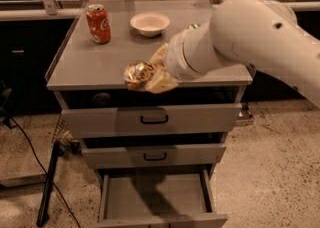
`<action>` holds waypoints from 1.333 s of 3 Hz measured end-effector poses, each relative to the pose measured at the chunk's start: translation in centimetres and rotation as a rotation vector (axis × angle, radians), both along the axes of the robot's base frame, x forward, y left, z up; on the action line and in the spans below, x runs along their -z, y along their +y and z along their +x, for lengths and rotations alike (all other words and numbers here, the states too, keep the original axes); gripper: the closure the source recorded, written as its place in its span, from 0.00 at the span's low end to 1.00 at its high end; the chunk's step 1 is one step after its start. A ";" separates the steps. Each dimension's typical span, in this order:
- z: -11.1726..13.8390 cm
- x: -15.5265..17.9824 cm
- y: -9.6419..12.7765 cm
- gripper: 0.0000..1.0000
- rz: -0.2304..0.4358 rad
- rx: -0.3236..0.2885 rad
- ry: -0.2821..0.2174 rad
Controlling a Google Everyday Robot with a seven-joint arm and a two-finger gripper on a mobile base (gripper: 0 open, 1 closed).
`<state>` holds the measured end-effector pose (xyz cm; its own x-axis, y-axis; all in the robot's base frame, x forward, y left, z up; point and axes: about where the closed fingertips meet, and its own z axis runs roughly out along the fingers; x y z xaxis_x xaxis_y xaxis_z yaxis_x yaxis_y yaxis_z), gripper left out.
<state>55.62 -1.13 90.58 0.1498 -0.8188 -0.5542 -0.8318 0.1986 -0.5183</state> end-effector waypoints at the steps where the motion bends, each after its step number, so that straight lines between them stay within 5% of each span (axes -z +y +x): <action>1: 2.9 -1.2 2.2 1.00 0.001 -0.030 -0.031; 4: 11.5 -0.3 6.0 1.00 0.002 -0.032 -0.002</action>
Offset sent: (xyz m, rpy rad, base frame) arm 0.1051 0.0602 0.0149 0.0049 -0.0341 0.0490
